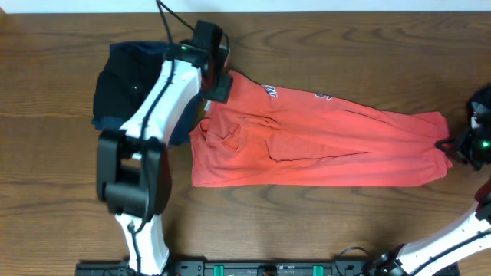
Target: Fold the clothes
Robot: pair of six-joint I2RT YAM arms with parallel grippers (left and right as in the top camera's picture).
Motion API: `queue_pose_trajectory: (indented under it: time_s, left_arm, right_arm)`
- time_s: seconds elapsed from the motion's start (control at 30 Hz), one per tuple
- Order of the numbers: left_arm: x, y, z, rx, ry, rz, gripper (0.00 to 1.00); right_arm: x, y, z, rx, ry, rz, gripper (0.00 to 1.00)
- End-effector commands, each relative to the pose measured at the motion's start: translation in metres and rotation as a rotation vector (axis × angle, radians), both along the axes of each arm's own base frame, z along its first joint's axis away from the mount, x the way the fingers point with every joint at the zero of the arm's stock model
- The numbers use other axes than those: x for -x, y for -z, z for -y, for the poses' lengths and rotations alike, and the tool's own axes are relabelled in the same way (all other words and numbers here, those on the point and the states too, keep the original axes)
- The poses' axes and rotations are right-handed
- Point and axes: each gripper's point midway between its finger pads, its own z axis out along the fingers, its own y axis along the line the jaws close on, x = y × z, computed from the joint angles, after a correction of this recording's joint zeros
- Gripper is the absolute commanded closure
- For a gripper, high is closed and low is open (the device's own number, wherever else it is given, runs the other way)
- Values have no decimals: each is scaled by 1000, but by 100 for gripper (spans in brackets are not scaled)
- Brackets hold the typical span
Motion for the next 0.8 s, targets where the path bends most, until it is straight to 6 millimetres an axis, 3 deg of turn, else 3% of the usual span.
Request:
queue_pose_trajectory:
  time_s: [0.0,0.2,0.27,0.37,0.57,0.67,0.77]
  left_arm:
    - [1,-21,-2,1,-1,36,32]
    - [10,-19,-5,-9,-1,0,31]
    - [11,-18,-5,-10,-1,-1,31]
    - [11,-19,-5,-9,-1,-1,32]
    - [11,-18,-5,-10,0,-1,31]
    - [12,-18,-5,-11,0,-4,32]
    - [14,-17,-6,-14,0,-14,32]
  right_arm:
    - [0,-30,27,61,86,39,99]
    - [-2,-89,62,147,191,144,99]
    - [-7,-113,63,168,200,196,99]
    - [-16,-144,49,165,192,264,99]
    - [-37,-182,-26,162,42,286,99]
    - [-45,-183,-69,197,-42,227,99]
    - [-50,-169,-105,272,-131,129,99]
